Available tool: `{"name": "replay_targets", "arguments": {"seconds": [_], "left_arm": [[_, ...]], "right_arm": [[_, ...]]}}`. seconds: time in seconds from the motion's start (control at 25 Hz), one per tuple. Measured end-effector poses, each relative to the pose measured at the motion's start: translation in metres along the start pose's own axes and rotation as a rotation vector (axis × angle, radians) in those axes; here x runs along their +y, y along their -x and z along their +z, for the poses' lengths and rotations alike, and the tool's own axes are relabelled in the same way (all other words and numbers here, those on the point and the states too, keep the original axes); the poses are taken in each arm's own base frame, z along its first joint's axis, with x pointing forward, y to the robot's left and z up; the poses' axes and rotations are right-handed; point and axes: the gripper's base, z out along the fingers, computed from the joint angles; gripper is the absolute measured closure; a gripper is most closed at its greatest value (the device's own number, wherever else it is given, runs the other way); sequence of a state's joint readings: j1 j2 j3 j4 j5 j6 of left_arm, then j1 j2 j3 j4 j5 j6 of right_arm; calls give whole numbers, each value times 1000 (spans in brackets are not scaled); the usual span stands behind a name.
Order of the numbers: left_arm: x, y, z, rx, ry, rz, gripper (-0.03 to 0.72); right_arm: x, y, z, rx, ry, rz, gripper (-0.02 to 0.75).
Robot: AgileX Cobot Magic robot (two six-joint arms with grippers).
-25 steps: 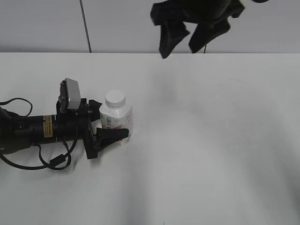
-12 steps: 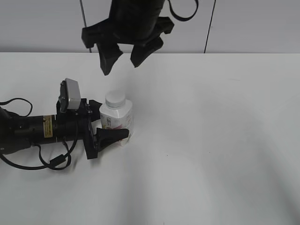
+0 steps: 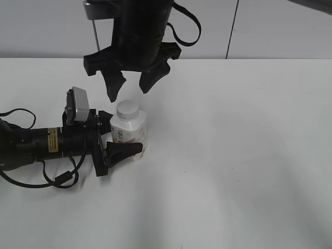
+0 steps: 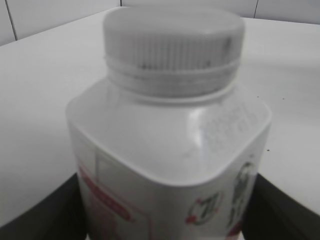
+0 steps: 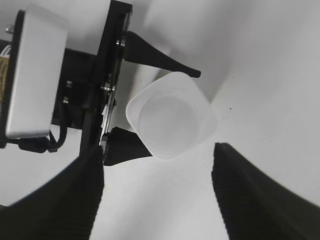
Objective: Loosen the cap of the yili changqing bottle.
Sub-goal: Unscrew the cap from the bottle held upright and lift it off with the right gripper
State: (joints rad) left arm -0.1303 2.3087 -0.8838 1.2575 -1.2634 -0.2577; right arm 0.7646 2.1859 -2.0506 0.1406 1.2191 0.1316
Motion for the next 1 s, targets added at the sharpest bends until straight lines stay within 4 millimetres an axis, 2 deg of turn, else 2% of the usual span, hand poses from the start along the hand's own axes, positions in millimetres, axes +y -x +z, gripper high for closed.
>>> {"name": "replay_targets", "arguments": {"seconds": [0.24, 0.72, 1.0], "left_arm": [[0, 0, 0, 0, -1, 0, 186], [0, 0, 0, 1, -2, 1, 186], [0, 0, 0, 1, -2, 1, 186]], "right_arm": [[-1, 7, 19, 14, -1, 10, 204], [-2, 8, 21, 11, -13, 7, 204], [-3, 6, 41, 53, 3, 22, 205]]}}
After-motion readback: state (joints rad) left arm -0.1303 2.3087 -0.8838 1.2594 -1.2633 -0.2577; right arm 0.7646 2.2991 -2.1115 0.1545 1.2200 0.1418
